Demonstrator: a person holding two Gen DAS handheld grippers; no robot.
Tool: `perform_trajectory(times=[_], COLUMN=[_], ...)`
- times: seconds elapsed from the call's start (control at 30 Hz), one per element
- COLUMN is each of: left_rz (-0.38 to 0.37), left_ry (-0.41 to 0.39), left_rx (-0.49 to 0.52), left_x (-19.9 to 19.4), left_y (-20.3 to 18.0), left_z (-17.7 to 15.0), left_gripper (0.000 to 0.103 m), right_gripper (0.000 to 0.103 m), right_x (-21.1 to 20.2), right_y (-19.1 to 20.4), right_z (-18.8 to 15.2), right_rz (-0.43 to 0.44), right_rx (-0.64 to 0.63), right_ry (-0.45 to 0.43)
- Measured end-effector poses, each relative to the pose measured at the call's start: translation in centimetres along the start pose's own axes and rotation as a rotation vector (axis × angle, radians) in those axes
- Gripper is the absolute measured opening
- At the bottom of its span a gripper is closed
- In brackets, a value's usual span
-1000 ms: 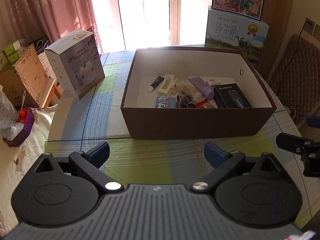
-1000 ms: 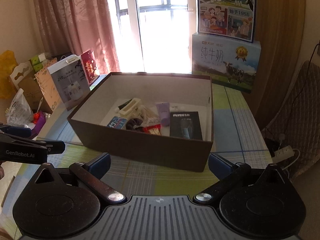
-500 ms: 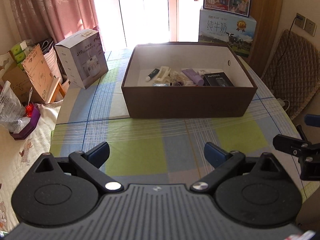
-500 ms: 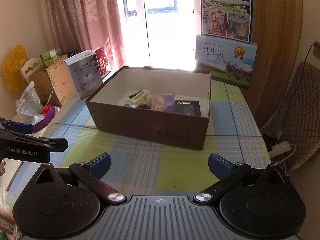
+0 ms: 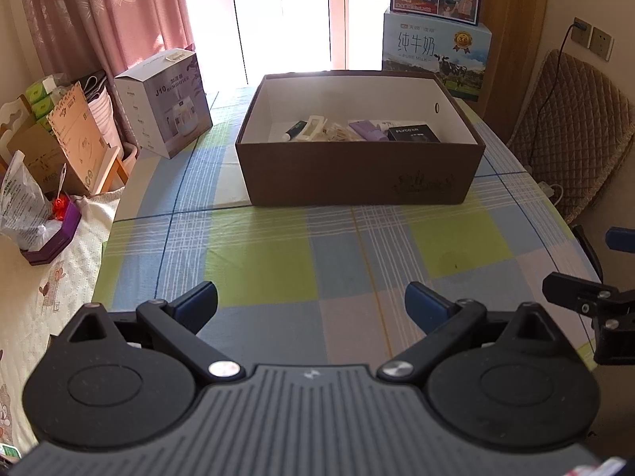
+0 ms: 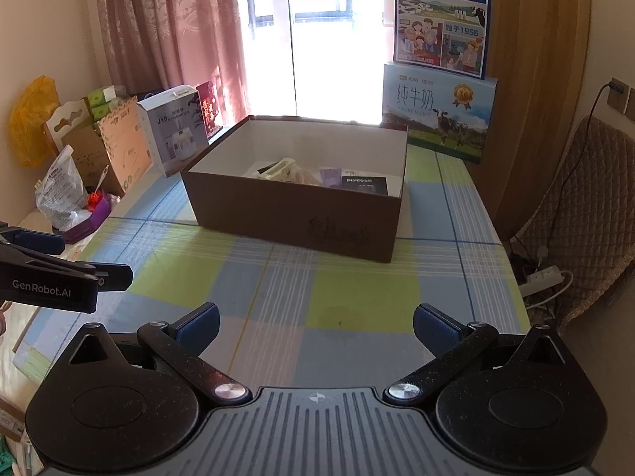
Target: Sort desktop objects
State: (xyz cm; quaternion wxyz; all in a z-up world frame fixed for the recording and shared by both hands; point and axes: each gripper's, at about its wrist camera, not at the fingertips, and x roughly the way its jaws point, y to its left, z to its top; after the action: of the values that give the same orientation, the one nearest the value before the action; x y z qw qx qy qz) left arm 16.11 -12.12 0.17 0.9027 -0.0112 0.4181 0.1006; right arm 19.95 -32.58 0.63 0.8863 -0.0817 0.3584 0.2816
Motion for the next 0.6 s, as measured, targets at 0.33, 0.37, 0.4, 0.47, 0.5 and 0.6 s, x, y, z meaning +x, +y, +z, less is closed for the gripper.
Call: perform_trajectory(times=[0.33,0.37,0.4,0.47,0.5,0.6], left_rz=[0.008,0.008,0.008,0.009,0.01,0.012], left_ry=[0.008,0.01,0.012,0.014,0.015,0.019], left_rx=[-0.014,-0.016,-0.017,-0.015,-0.013,-0.007], left_x=[-0.9,-1.0,-1.0,-1.1,-1.1,-1.2], left_y=[-0.4,-0.5,-0.6,-0.7,-0.8,-1.1], left_z=[-1.7,-1.8,-2.0,-2.2,-2.3,-2.5], left_gripper=[0.099,0.099,0.099,0.1,0.1,0.1], right_gripper=[0.101,0.101,0.101,0.101,0.101,0.101], right_x=[-0.9,-1.0,-1.0,-1.0,-1.0,-1.0], right_y=[0.4,0.4,0.5,0.5,0.6,0.7], right_z=[-1.2,-1.4,-1.5,-1.7,-1.8,-2.0], right_rz=[0.01,0.012,0.014,0.017,0.021,0.028], right_rx=[-0.026,-0.029,-0.031,-0.032,-0.032,-0.036], right_ry=[0.013,0.014,0.015,0.019,0.022,0.026])
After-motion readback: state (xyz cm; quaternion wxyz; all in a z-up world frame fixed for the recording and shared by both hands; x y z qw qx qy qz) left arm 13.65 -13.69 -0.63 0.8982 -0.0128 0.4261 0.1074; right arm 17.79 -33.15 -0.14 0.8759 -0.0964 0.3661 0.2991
